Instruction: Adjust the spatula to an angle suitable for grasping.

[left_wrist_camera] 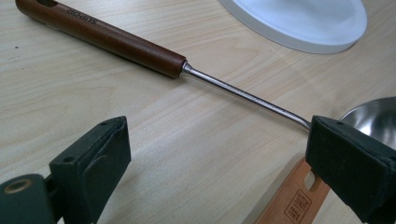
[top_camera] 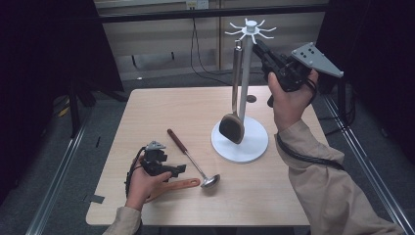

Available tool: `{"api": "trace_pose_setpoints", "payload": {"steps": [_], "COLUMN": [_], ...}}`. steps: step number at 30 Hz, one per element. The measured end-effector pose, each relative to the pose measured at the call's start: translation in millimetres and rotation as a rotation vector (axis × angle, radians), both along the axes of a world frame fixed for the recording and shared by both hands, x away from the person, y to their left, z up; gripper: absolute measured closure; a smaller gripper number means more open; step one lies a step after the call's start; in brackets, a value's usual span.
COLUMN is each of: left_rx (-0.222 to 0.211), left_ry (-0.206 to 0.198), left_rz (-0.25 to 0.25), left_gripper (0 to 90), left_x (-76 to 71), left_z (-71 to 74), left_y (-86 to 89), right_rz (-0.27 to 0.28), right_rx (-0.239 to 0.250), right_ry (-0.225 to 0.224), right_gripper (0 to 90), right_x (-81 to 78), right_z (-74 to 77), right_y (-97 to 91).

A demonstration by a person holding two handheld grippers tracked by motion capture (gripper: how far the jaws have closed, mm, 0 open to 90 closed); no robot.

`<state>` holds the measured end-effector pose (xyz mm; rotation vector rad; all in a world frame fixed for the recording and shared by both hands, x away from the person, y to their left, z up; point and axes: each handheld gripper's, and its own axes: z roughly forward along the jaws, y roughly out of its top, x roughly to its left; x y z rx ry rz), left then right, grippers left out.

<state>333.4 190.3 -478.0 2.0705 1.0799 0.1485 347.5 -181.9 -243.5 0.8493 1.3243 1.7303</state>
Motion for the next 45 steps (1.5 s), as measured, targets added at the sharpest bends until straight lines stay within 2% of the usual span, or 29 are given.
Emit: {"api": "trace_pose_setpoints", "payload": {"steps": [16,20,24,26,27,28,33,37,40,41,44,45], "left_rx": [0.003,0.002,-0.005,-0.008,-0.008,0.0,-0.001,-0.005,-0.013,-0.03,-0.032,-0.026], "left_ry": [-0.002,-0.003,-0.001,0.002,0.002,0.002,0.009,0.011,0.013,0.02,0.029,0.028], "left_rz": [0.001,0.001,0.007,0.004,0.004,0.001,-0.001,-0.012,-0.005,-0.002,-0.004,0.001], "left_gripper": [6.8,6.8,6.9,6.9,6.9,6.9,7.4,9.5,11.2,12.1,14.5,16.3], "left_x": [0.0,0.0,-0.2,-0.2,-0.2,-0.1,0.0,1.4,2.5,3.3,3.9,4.3], "left_z": [0.2,0.1,-0.4,-0.6,-0.6,-0.9,-2.4,-2.7,-2.8,-3.2,-3.2,-2.9], "left_y": [0.1,0.0,-1.1,-2.5,-2.5,-3.1,-6.3,-8.0,-9.0,-10.6,-12.3,-14.6], "right_rz": [0.003,-0.002,-0.007,-0.004,-0.004,-0.003,-0.004,-0.003,-0.002,-0.004,-0.005,-0.004], "right_rx": [-0.011,-0.02,-0.035,-0.058,-0.058,-0.066,-0.083,-0.094,-0.11,-0.123,-0.134,-0.13], "right_ry": [-0.01,0.001,0.018,0.039,0.039,0.054,0.099,0.137,0.146,0.157,0.166,0.187], "right_gripper": [90.0,90.0,87.8,85.2,85.2,83.2,77.1,68.9,65.6,62.4,58.7,54.6], "right_x": [-2.1,-4.8,-7.7,-10.8,-10.8,-13.7,-19.2,-24.5,-27.0,-29.1,-31.3,-33.7], "right_z": [-1.3,-6.8,-18.0,-30.0,-30.0,-39.1,-61.2,-75.8,-81.6,-86.7,-91.7,-97.1], "right_y": [0.1,-2.0,-7.1,-12.1,-12.1,-15.2,-22.9,-27.8,-29.8,-31.0,-32.5,-33.2]}}
